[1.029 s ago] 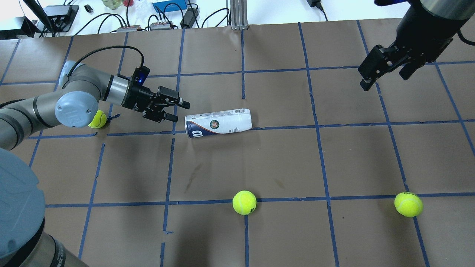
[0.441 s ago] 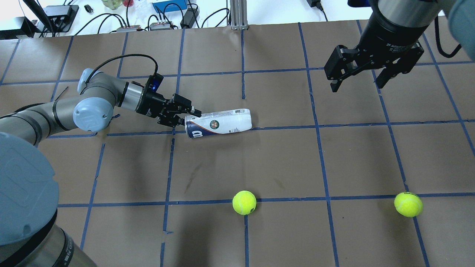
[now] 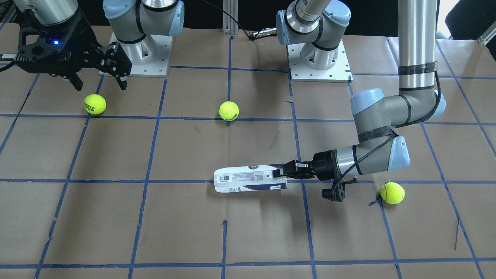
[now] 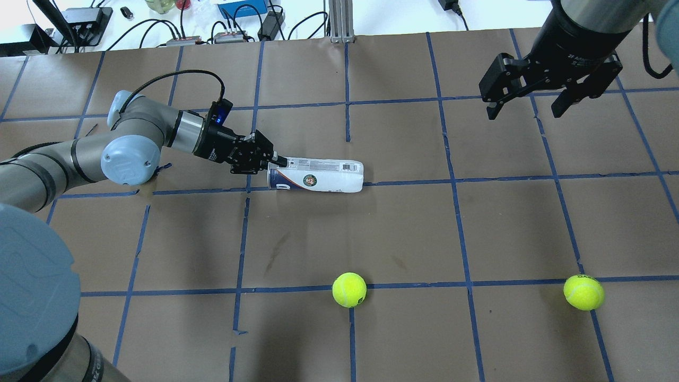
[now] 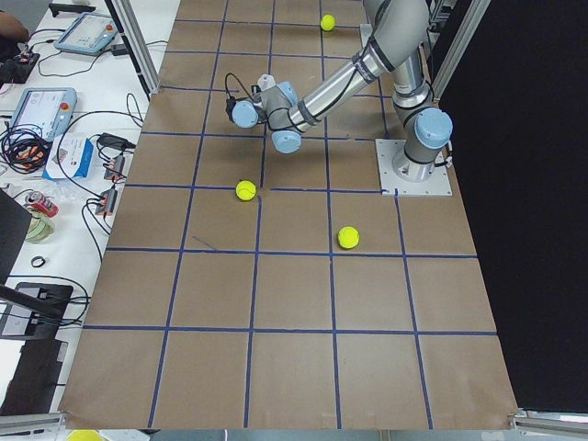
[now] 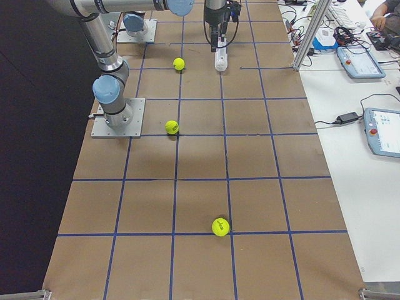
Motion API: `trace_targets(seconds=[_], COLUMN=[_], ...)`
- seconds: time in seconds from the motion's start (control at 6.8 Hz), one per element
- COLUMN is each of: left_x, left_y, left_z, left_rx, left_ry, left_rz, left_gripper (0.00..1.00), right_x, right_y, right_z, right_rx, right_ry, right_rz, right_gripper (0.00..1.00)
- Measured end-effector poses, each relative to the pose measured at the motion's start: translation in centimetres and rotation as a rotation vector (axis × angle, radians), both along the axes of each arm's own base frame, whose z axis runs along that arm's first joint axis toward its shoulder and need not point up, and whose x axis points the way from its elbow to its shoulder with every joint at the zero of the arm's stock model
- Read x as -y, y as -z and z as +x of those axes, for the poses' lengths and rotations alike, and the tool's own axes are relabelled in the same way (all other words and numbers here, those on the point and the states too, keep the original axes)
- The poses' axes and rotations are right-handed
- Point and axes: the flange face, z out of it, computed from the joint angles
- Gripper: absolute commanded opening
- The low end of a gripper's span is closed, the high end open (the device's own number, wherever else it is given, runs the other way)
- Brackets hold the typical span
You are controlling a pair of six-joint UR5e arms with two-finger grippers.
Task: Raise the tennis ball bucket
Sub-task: 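Grip the can's open end with the left gripper and tilt it upright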
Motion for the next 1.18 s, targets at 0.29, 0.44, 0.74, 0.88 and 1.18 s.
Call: trace_targets(seconds=[0.29, 0.44, 0.74, 0.88, 1.18], left_x=[-0.9, -0.8, 0.8, 1.5, 2.7], left_y=[-7.1, -11.2, -18.9, -21.8, -25.6], left_z=[-2.3, -3.1, -3.9, -5.6, -10.7], left_rx=[-0.001, 0.024, 0.245, 0.427, 0.795], left_ry=[-0.082, -0.115, -0.107, -0.061, 0.094], left_rz=[0.014, 0.003, -0.085, -0.146, -0.274], left_gripper=[0.0, 0.0, 0.0, 0.0, 0.0], right_x=[0.0, 0.1, 0.3, 0.4, 0.5], right_y=[0.1, 0.2, 0.2, 0.2, 0.2], right_z=[0.0, 0.1, 0.1, 0.1, 0.0], right_rx=[0.008, 0.009, 0.009, 0.01, 0.01], right_ry=[0.003, 0.003, 0.002, 0.002, 0.003], right_rz=[-0.002, -0.005, -0.014, -0.016, -0.022], right_gripper=[1.0, 1.0, 1.0, 1.0, 1.0])
